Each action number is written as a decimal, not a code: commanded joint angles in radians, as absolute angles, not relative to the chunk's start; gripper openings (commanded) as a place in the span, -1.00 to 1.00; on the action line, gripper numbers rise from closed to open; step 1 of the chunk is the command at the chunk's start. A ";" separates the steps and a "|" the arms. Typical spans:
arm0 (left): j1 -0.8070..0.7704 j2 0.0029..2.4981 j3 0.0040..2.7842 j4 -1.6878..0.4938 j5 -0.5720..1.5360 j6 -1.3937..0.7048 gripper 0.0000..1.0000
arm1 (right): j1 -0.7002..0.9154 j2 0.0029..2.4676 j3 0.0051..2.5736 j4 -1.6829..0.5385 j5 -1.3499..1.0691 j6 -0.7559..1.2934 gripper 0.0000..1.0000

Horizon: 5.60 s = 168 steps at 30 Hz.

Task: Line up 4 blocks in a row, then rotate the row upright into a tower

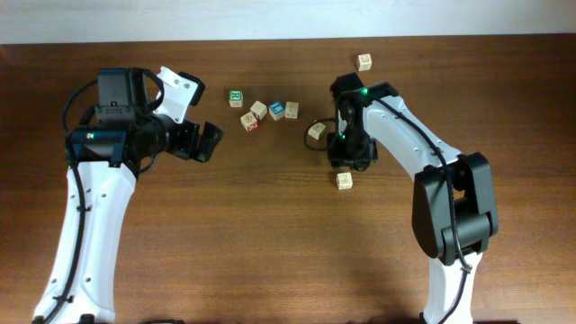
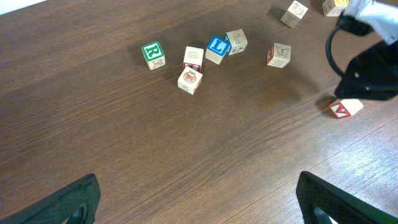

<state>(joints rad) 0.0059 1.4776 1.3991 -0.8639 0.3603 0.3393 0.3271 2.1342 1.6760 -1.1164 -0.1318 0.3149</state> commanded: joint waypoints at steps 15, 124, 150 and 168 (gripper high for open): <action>0.011 1.481 1.421 -0.862 0.378 0.329 0.98 | 0.393 2.255 1.767 -0.698 0.031 0.698 0.08; 0.011 1.481 1.421 -0.862 0.378 0.329 0.98 | 0.476 2.481 2.081 -0.662 0.143 0.476 -0.46; 0.011 1.481 1.421 -0.862 0.378 0.329 0.98 | 0.477 2.504 2.080 -0.655 0.087 0.476 0.17; 0.011 1.481 1.421 -0.862 0.378 0.329 0.98 | 0.476 2.506 2.081 -0.640 0.142 0.344 -0.45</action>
<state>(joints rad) 0.0059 1.4776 1.3991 -0.8642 0.3634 0.3393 0.4774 2.4924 2.0785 -0.6270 0.1204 0.3626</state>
